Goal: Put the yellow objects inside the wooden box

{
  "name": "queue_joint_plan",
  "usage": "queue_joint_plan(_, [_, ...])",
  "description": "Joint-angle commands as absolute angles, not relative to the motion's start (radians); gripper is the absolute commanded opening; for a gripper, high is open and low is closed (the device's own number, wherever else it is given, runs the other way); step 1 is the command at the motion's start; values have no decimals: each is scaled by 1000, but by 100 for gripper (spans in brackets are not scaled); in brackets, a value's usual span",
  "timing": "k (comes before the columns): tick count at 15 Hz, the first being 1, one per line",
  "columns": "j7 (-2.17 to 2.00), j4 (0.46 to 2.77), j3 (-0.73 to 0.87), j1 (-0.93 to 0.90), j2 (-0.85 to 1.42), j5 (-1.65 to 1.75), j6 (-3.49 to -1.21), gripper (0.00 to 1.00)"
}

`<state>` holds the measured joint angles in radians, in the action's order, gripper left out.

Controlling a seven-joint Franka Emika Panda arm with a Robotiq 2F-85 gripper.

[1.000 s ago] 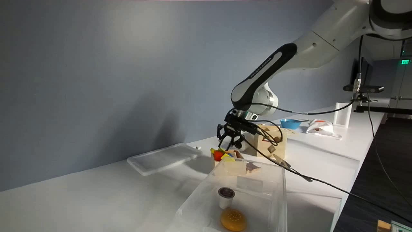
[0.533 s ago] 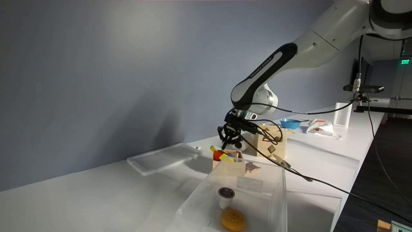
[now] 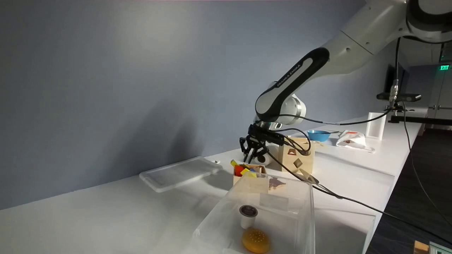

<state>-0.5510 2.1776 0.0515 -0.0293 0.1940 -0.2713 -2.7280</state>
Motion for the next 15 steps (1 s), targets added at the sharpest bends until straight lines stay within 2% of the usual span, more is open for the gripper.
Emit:
queue_joint_plan(1, [-584,2189,67,-42,149,-204,-2674,52])
queue_joint_plan(7, [-551,2175,40,-28,140,-245,-2563,95])
queue_joint_plan(8, [-553,2173,40,-28,142,-241,-2557,99])
queue_joint_plan(15, [-537,2169,32,-34,162,-226,-2565,100])
